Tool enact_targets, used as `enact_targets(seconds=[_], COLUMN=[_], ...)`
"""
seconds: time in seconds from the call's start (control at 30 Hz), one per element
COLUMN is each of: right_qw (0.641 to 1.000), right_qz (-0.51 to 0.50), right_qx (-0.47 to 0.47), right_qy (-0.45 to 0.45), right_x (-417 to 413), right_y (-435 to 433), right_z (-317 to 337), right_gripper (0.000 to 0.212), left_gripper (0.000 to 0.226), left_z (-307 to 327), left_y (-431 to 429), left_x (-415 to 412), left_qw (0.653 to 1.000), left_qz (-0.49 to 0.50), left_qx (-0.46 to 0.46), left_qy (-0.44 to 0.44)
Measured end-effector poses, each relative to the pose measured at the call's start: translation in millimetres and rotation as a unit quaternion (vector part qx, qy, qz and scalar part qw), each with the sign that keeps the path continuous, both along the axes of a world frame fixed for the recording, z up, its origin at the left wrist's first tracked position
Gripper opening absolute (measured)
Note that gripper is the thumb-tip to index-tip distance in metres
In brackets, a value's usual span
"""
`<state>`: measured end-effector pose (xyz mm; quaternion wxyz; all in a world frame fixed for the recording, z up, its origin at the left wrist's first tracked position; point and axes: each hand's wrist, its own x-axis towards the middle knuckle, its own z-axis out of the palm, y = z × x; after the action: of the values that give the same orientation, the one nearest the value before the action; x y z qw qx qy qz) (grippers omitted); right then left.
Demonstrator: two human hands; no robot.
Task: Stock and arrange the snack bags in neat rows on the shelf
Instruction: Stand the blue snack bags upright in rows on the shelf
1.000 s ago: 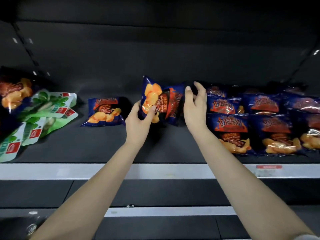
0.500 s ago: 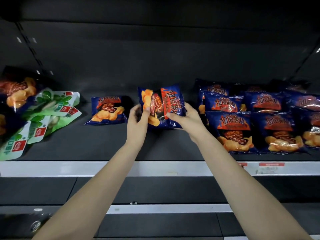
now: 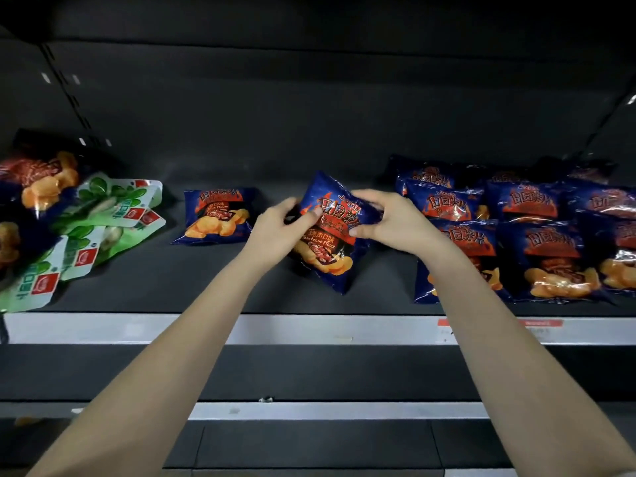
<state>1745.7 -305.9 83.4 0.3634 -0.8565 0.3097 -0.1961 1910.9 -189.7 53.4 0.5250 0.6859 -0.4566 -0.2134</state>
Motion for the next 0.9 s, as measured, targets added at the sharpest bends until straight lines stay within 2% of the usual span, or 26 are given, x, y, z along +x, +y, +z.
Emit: enact_targets(seconds=[0.1,0.2,0.3,0.43,0.6,0.77,0.9], right_qw=[0.994,0.975,0.97,0.973,0.965,0.964,0.954], right_qz=[-0.045,-0.121,-0.153,-0.185,-0.223,-0.229,-0.26], right_qx=[-0.097,-0.165,-0.146,-0.129,-0.134,-0.136,-0.149], right_qy=[-0.022,-0.087,-0.117,-0.047,-0.028,-0.003,0.015], right_x=[-1.2,3.8,14.2,33.1,52.2,56.4,63.0], right_y=[3.6,11.1,27.7,47.2,47.6,28.0,6.8], right_z=[-4.5,-16.1,-28.8,-48.5,-59.3,-53.4,-51.9], right_gripper=[0.064,0.065,0.077,0.097,0.097,0.096,0.093], left_gripper=[0.023,0.029,0.028,0.015,0.016,0.017,0.032], left_z=[-5.0,-12.0,-16.0,-18.7,-20.9,-20.7,-19.9], left_y=[-1.4,-4.1,-7.6,-16.1,-20.9,-29.0,-41.8], left_x=[-9.2,-16.0,-21.5,-26.7,-27.3,-11.0,1.4], left_qw=[0.994,0.985,0.974,0.971,0.961,0.977,0.995], left_qz=[0.008,0.029,0.054,0.068,0.036,0.027,0.092], left_qx=[-0.032,-0.056,-0.085,-0.095,-0.103,-0.077,0.003], left_qy=[0.1,0.159,0.205,0.209,0.254,0.195,0.047])
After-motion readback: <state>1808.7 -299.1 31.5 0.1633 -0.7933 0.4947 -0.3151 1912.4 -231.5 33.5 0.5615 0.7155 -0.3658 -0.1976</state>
